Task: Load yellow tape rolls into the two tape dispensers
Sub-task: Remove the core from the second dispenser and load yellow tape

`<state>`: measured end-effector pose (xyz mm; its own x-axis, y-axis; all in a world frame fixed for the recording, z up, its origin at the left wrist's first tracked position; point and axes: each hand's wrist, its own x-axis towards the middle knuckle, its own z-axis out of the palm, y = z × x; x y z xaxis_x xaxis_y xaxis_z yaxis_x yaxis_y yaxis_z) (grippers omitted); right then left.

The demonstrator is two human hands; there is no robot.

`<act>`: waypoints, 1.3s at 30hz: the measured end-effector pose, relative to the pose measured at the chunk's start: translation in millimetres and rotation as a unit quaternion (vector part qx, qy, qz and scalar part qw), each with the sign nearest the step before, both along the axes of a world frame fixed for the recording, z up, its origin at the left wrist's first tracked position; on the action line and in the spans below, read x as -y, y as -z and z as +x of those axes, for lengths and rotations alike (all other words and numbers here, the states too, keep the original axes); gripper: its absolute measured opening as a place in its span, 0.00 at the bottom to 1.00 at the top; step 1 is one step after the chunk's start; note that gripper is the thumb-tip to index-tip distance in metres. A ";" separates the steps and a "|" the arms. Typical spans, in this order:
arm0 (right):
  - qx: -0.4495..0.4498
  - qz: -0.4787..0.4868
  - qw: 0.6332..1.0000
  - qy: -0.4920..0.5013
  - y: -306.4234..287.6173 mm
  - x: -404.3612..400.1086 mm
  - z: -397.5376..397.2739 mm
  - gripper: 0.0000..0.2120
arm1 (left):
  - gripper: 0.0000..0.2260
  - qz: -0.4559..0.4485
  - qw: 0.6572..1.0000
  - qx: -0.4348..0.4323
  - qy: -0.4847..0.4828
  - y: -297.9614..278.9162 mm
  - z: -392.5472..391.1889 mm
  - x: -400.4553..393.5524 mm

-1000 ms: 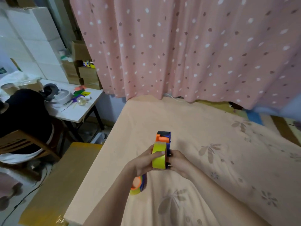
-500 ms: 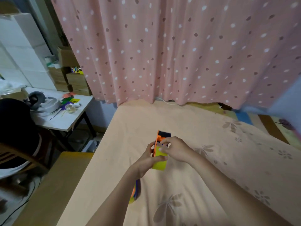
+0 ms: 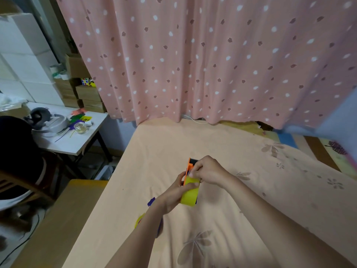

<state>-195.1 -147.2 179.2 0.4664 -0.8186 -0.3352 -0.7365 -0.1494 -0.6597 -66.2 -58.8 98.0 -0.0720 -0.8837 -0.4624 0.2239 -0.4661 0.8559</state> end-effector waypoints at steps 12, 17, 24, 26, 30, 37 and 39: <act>0.013 -0.006 0.999 0.028 -9.3 3.0 -11.0 0.11 | 0.36 0.003 1.000 0.019 -0.016 1.8 -10.6 0.3; 0.016 -0.012 0.997 0.071 -15.4 14.5 -15.4 0.10 | 0.41 -0.008 1.000 0.029 -0.009 6.7 -8.5 -3.7; 0.051 0.019 0.996 0.066 -24.2 13.9 -10.9 0.08 | 0.36 0.000 1.000 -0.004 -0.020 1.0 -7.1 2.7; 0.048 0.027 0.997 0.056 -27.0 13.6 -11.0 0.07 | 0.33 0.014 1.000 0.008 -0.027 -3.5 -9.4 5.7; 0.032 0.012 0.998 0.054 -29.7 16.0 -15.9 0.05 | 0.35 0.017 0.999 0.016 -0.036 -3.8 -12.3 9.7; 0.017 -0.045 0.994 0.100 -33.4 32.2 -20.4 0.06 | 0.32 -0.006 1.000 0.010 -0.018 -1.5 -15.8 9.4; 0.009 -0.050 0.993 0.103 -35.3 38.6 -20.5 0.09 | 0.32 -0.016 1.000 0.011 -0.009 -1.6 -15.6 9.2</act>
